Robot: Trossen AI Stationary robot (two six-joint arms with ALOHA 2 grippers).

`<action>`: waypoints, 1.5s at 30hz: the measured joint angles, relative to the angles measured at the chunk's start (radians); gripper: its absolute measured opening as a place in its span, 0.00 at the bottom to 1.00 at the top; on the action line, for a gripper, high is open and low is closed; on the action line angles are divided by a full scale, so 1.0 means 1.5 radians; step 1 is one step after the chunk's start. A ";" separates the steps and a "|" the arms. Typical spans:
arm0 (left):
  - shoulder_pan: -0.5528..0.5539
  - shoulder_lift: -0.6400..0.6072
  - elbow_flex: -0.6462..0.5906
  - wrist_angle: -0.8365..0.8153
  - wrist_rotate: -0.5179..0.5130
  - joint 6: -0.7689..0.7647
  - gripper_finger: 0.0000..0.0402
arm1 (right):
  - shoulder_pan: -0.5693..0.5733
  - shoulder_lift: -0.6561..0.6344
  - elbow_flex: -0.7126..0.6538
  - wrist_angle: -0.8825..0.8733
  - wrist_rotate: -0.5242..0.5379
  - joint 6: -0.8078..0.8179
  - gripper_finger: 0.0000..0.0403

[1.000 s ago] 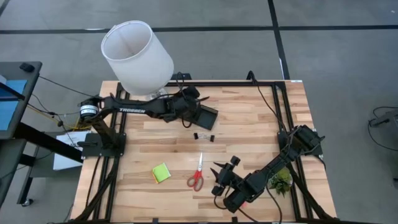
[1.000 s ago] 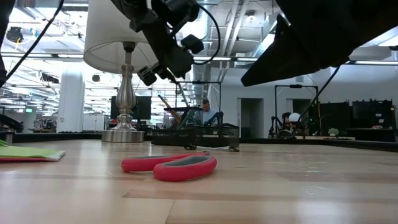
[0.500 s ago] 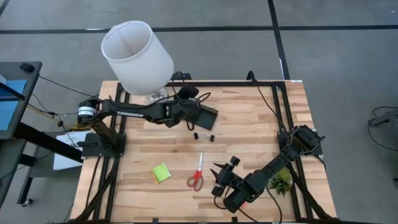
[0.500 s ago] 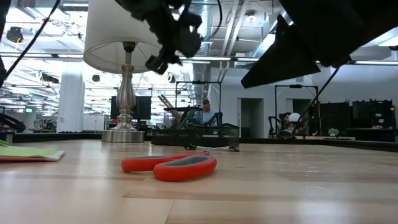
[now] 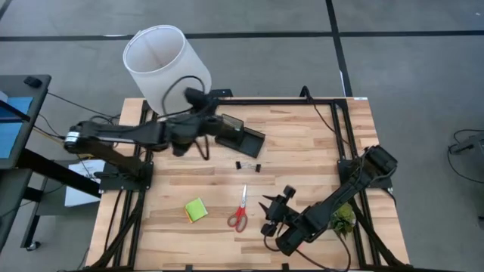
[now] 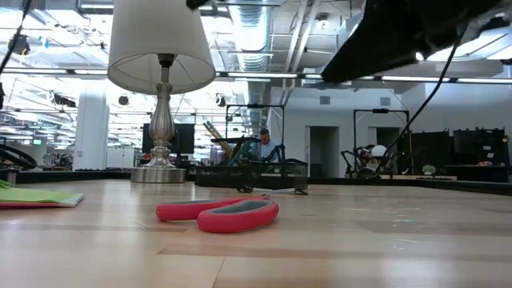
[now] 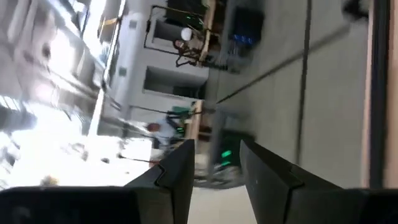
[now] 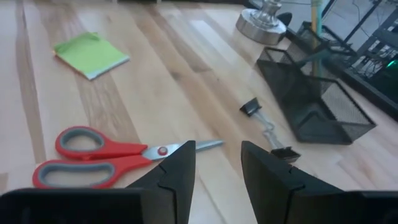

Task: Pick and place office supplies into organizer
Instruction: Put the red scissors into the black desk organizer

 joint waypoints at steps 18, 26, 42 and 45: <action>-0.102 -0.068 -0.025 -0.466 0.724 -1.046 0.29 | -0.016 -0.050 0.000 -0.002 0.001 -0.036 0.30; -0.174 0.082 -0.026 -0.466 0.656 -1.122 0.29 | -0.036 -0.050 0.000 0.000 -0.017 -0.048 0.30; -0.207 0.343 -0.026 -0.314 0.737 -1.178 0.29 | -0.041 -0.050 0.000 -0.039 -0.019 -0.048 0.30; -0.207 0.348 -0.026 -0.314 0.737 -1.180 0.29 | -0.041 -0.050 0.000 -0.051 -0.019 -0.048 0.30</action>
